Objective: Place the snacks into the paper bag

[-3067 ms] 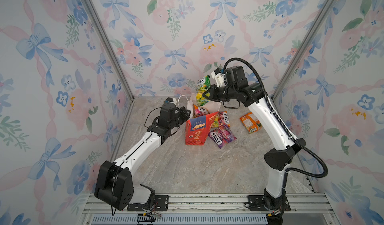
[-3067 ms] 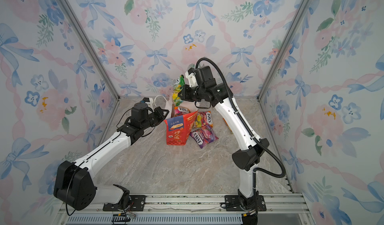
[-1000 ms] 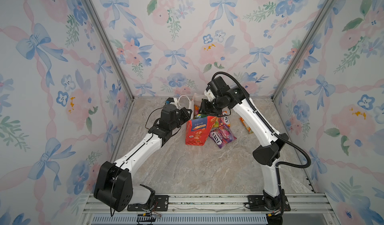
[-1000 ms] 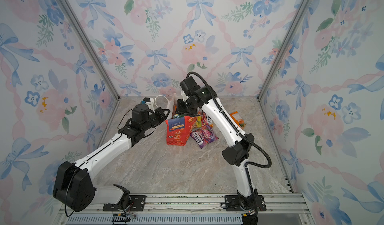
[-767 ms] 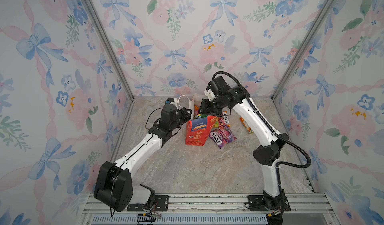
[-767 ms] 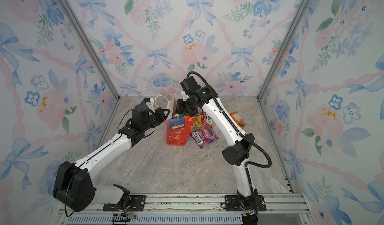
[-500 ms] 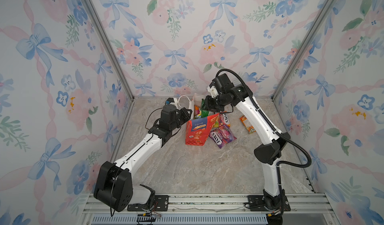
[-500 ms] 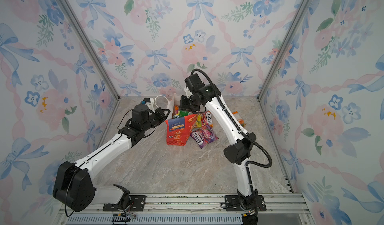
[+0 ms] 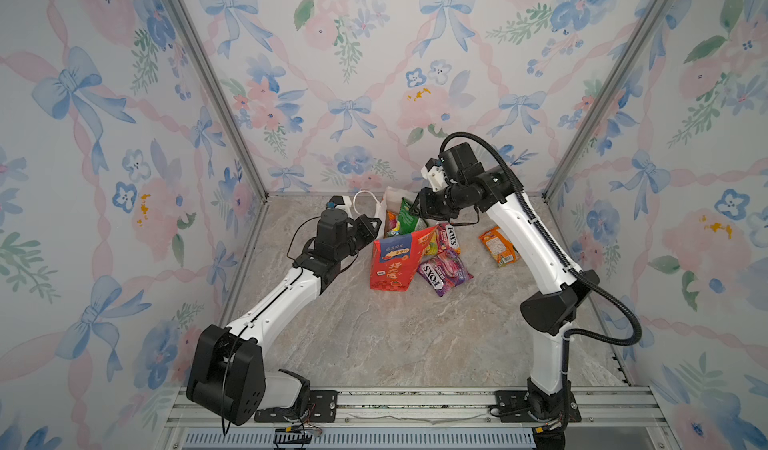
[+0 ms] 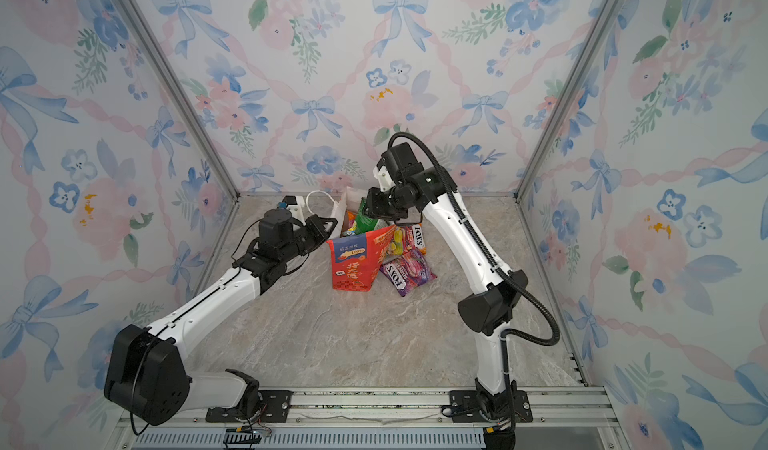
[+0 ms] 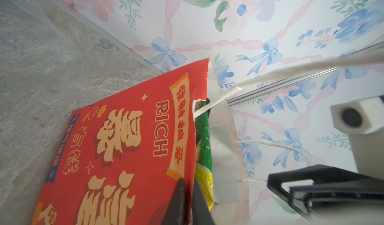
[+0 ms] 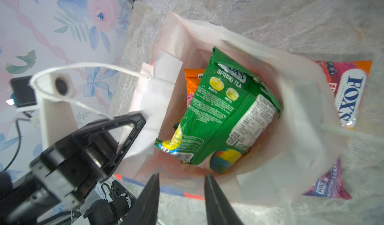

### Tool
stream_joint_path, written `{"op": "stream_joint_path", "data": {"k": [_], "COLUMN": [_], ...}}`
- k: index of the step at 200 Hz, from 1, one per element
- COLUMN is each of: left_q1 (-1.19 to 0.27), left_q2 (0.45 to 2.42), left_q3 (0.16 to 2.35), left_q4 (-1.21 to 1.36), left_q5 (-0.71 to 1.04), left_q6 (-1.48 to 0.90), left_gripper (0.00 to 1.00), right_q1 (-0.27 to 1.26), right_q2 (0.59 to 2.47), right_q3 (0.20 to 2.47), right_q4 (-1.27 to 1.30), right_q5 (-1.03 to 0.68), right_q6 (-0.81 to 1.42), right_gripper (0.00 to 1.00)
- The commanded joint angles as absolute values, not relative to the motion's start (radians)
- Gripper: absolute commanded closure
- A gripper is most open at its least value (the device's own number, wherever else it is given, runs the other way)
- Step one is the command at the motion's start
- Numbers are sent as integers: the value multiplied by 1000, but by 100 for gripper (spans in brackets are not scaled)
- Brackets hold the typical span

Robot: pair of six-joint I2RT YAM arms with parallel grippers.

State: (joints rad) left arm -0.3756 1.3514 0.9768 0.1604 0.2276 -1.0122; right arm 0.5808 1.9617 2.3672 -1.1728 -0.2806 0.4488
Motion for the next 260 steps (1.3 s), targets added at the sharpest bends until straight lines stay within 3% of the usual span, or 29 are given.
{"op": "stream_joint_path", "data": {"k": [1, 51, 89, 147, 227, 260], "left_q1": [-360, -259, -212, -173, -173, -173], "left_q2": [1328, 1254, 1185, 1164, 1168, 1169], "left_q3": [956, 887, 858, 811, 830, 834], "left_q4": [215, 141, 61, 37, 37, 37], "left_q5": [267, 244, 201, 202, 215, 216], "left_q6": [-1035, -1028, -998, -998, -996, -996], "left_gripper": [90, 90, 89, 89, 89, 90], "right_q1": [567, 452, 355, 410, 419, 450], "right_q2": [1785, 1483, 1385, 1460, 1551, 1575], "right_q3": [2286, 1927, 1666, 1570, 1525, 1518], "right_q4": [-1149, -1036, -943, -798, -453, -366], "right_q5": [-297, -280, -274, -259, -504, -522], "right_q6": [383, 402, 422, 455, 590, 618], "right_gripper": [58, 53, 52, 50, 50, 50]}}
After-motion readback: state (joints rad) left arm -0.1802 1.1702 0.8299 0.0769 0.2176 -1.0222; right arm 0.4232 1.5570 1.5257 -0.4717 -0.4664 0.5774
